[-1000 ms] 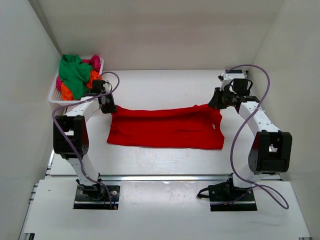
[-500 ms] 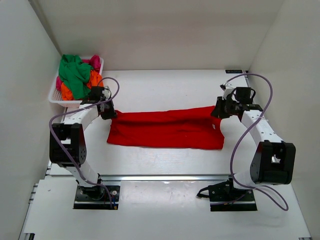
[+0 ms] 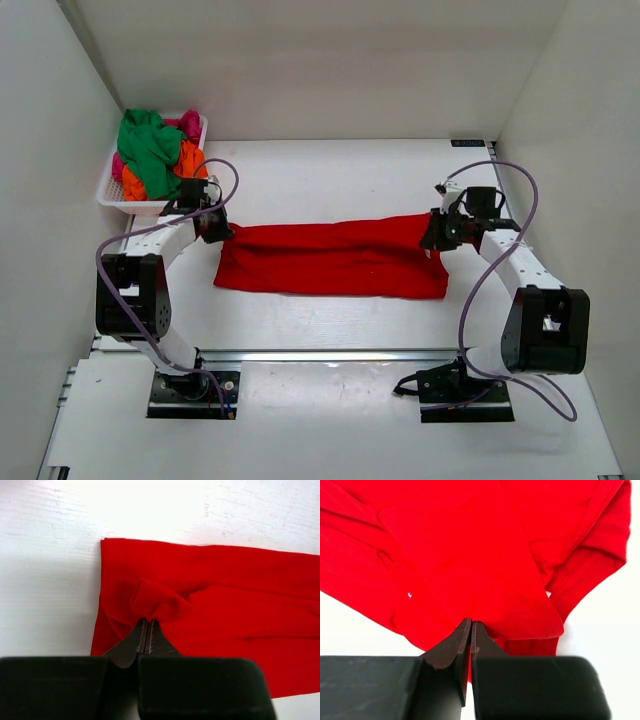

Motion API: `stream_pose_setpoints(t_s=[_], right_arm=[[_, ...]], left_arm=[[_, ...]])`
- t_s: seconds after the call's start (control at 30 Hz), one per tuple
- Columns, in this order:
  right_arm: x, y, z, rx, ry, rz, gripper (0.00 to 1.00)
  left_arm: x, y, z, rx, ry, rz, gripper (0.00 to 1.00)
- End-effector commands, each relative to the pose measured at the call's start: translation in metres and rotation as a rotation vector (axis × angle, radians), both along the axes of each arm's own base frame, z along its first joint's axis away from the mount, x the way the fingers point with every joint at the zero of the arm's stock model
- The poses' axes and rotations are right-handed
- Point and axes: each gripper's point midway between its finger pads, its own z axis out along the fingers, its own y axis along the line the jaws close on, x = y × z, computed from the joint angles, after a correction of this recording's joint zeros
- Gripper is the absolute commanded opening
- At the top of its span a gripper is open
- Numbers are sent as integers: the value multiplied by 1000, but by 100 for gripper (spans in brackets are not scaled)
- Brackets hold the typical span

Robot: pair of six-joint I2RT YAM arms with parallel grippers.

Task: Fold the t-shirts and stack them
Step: Fold the other side of the tshirt into a rectangle

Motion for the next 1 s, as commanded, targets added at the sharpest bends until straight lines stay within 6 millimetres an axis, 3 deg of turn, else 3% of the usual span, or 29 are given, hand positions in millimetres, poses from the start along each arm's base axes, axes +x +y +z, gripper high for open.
stream_pose_setpoints(t_s=[0.0, 0.17, 0.4, 0.5, 0.57, 0.77, 0.97], right_arm=[[-8, 0, 4, -12, -25, 11, 0], [-22, 3, -7, -18, 4, 12, 0], [-35, 1, -17, -29, 25, 15, 0], [-43, -1, -26, -34, 51, 13, 0], [-45, -1, -27, -36, 54, 15, 0], [-50, -3, -33, -40, 79, 6, 0], [-58, 1, -32, -27, 93, 7, 0]], left_arm=[[3, 2, 21, 18, -82, -4, 3], [-6, 3, 16, 9, -65, 23, 11], [-13, 14, 21, 17, -88, 105, 10], [-15, 21, 22, 29, -89, 143, 17], [-21, 22, 19, 31, -76, 154, 31], [-26, 25, 27, 3, -128, 207, 56], [-14, 23, 66, -51, -304, 249, 63]])
